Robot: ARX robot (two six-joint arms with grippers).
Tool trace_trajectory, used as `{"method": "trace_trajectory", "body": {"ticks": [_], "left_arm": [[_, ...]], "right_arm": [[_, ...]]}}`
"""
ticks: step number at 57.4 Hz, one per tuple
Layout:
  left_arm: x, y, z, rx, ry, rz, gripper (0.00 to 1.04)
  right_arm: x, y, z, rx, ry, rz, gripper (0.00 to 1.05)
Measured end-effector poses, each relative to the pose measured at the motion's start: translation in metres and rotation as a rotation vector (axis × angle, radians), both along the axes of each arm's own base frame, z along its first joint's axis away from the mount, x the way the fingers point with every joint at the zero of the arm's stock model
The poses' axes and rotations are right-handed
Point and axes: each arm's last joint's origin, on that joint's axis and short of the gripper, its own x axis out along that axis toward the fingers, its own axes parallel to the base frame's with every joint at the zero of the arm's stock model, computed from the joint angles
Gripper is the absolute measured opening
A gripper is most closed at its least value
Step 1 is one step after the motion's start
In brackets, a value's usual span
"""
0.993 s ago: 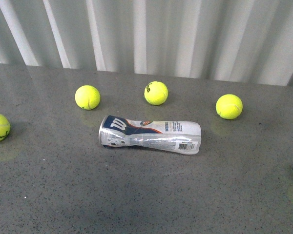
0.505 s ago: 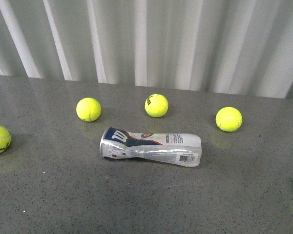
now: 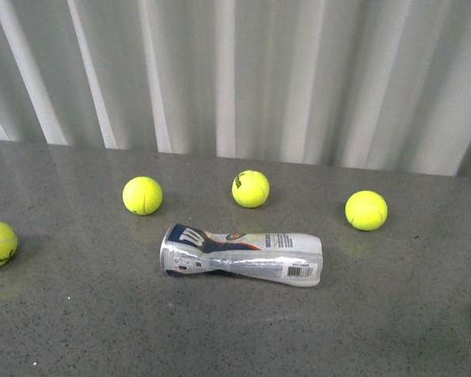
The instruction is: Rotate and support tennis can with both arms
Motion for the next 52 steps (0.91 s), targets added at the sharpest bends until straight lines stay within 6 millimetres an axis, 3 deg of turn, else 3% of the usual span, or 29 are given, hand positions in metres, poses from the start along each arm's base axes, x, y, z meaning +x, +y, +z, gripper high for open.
{"method": "trace_trajectory", "body": {"ticks": [52], "left_arm": [[0.000,0.000,0.000,0.000,0.000,0.000,0.98]], "right_arm": [[0.000,0.000,-0.034,0.002,-0.006,-0.002,0.03]]}}
